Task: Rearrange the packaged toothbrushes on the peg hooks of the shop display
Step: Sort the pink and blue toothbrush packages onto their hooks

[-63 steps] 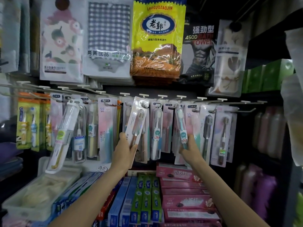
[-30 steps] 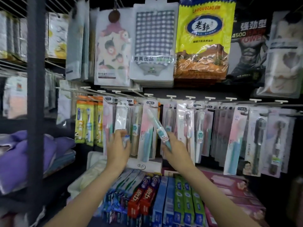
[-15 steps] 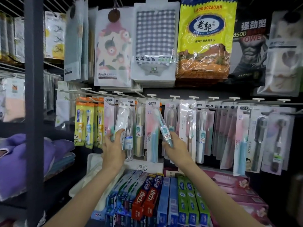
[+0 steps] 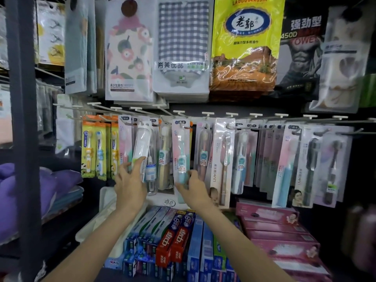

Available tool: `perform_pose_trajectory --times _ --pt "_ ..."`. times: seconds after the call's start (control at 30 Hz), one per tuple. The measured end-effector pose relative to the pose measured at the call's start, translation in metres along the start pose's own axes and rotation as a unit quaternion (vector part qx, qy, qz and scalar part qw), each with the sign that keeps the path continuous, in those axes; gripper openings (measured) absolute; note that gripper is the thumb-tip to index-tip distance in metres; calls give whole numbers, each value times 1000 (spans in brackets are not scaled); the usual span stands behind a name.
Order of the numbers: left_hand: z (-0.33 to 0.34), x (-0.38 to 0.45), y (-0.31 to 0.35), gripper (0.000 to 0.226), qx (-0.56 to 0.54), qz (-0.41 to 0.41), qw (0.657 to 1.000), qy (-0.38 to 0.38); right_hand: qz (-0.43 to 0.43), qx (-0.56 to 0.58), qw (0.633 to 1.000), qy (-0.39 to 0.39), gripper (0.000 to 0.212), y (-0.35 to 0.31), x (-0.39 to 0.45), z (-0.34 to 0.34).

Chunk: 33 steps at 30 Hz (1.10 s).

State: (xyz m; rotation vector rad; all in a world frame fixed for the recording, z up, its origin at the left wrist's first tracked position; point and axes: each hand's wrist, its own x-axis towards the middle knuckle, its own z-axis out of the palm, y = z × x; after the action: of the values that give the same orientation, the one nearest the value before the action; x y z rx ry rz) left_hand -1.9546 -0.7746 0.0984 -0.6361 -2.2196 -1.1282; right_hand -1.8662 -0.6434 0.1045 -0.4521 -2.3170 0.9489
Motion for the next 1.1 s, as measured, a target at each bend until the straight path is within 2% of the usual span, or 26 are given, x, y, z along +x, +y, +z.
perform_pose_trajectory --times 0.1,0.17,0.2,0.23,0.27,0.3,0.33,0.4,0.5,0.57,0.6,0.67,0.73,0.8,0.87,0.9,1.0,1.1 --pt "-1 -6 8 68 0 40 998 51 -90 -58 991 85 39 6 -15 -14" --pt "0 -10 23 63 -35 67 994 79 -197 -75 957 200 31 9 -25 -35" --pt "3 -11 31 61 -53 81 992 86 -220 -79 936 264 30 13 -27 -46" --pt "5 -14 41 58 -70 98 989 88 -208 -68 926 308 33 19 -28 -57" --pt "8 -16 50 55 -90 118 986 82 -163 -43 932 321 39 26 -27 -66" --pt "12 -20 59 53 -111 136 982 70 -100 2 950 297 47 35 -25 -75" --pt "17 -23 67 52 -132 150 979 51 -34 54 968 241 53 45 -23 -81" --pt "31 -33 83 47 -167 170 971 4 44 113 985 120 50 60 -26 -84" --pt "53 -42 104 55 -213 151 960 -99 4 95 994 52 30 73 -40 -72" --pt "65 -44 117 66 -209 133 960 -133 -43 90 995 18 30 77 -46 -65" --pt "69 -44 121 68 -201 126 963 -125 -62 79 995 17 33 77 -46 -65" --pt "72 -45 128 68 -192 102 971 -97 -83 29 994 70 38 81 -43 -76" --pt "73 -47 132 66 -199 83 973 -81 -86 -18 980 179 42 86 -42 -99" --pt "75 -48 135 66 -197 76 974 -79 -79 -36 949 303 44 91 -44 -129" --pt "80 -50 136 66 -189 80 976 -74 -37 -40 925 376 50 103 -41 -157" --pt "82 -51 136 66 -188 80 976 -69 -1 -42 925 377 57 111 -38 -167" --pt "89 -53 137 67 -190 74 977 -58 78 -25 946 314 78 128 -28 -183" --pt "92 -53 138 66 -177 82 980 -49 93 -28 960 264 73 140 -24 -190"
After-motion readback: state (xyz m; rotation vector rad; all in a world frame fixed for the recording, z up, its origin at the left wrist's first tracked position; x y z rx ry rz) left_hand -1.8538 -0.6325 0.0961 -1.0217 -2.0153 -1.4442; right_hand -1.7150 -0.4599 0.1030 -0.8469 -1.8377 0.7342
